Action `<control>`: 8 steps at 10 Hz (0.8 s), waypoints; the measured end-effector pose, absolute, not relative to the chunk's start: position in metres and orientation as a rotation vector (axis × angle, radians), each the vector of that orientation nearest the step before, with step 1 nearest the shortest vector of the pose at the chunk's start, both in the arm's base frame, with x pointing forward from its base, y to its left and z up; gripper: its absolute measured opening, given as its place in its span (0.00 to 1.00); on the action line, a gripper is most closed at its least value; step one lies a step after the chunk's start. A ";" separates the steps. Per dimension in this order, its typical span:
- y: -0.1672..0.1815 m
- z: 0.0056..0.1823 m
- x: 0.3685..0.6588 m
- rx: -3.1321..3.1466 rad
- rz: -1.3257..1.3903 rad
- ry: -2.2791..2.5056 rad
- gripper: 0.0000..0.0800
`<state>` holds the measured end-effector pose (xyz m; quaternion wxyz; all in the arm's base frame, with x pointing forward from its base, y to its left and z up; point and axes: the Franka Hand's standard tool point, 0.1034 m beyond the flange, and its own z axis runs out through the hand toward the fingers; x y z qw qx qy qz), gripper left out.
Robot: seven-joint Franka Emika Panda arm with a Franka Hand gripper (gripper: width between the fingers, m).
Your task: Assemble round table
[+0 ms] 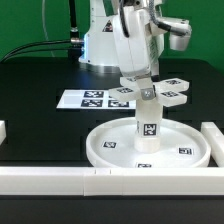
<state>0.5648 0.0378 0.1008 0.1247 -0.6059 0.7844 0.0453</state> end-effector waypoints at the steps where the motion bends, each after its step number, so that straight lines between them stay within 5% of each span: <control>1: 0.043 0.107 0.565 -1.806 0.173 2.266 0.78; 4: 0.046 0.131 0.570 -1.842 0.169 2.187 0.81; 8: 0.053 0.127 0.568 -2.173 0.104 1.904 0.81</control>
Offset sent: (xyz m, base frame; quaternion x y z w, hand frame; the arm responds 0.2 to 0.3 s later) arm -0.0180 0.0157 0.0348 -0.0238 -0.0417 0.0525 0.9975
